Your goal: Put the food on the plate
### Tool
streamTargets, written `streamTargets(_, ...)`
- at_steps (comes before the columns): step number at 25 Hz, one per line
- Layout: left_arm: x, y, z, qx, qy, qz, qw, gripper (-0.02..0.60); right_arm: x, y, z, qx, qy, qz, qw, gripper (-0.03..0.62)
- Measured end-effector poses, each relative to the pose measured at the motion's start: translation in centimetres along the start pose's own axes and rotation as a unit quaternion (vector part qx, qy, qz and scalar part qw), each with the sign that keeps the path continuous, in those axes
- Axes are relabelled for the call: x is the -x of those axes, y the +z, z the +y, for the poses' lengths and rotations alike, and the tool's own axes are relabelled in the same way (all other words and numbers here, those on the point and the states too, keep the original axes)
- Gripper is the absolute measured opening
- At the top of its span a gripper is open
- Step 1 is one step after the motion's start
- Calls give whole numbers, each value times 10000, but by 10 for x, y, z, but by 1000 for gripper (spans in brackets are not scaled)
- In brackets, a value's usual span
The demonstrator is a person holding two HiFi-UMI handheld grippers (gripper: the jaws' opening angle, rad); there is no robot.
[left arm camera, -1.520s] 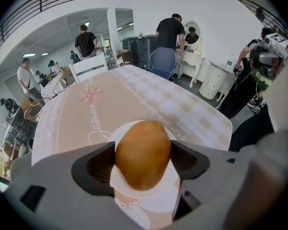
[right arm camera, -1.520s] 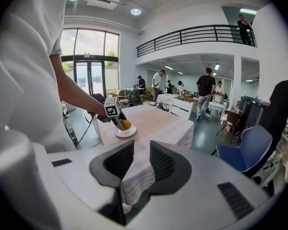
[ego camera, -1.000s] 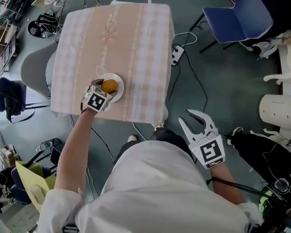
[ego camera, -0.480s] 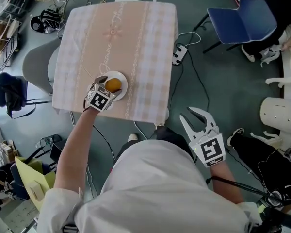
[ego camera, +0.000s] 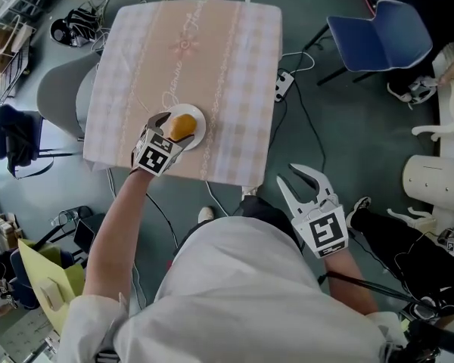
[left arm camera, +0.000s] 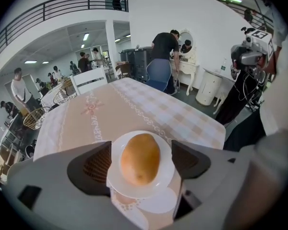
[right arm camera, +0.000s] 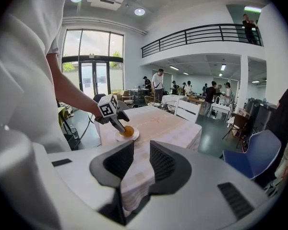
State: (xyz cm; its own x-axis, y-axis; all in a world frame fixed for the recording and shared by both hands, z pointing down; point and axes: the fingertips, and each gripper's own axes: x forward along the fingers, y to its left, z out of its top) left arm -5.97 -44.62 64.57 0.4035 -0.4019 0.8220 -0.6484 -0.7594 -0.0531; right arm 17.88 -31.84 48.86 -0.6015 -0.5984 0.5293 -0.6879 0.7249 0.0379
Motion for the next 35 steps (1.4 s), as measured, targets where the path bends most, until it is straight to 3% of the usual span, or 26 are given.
streamTargets(5,52,15,-4,317,49,-869,9957,387,-7,9,28,142,69,-43,9999,113)
streamTargets(11,134,10,-36,897,-197,-1791,9795,374,-15,21,77,204,131,-122,9996,112)
streamTargets(13,161,-2,-53,971,-268,-1971,9752,321,-18,27,99,282,161,-141,9994,100)
streamTargets(18,222,-41,-79,1097,-202,-2260,9677,79,-24,46,162,498,224,-259,9982,65)
streamTargets(20,246,-53,-87,1167,-222,-2427,9628,16,-24,54,186,521,246,-327,9978,54)
streamTargets(26,307,-80,-114,1204,-334,-2897,9489,9,-22,63,260,552,365,-377,9971,41)
streamTargets(35,358,-108,-153,1008,-889,-3114,9407,9,-17,68,335,727,458,-389,9955,34)
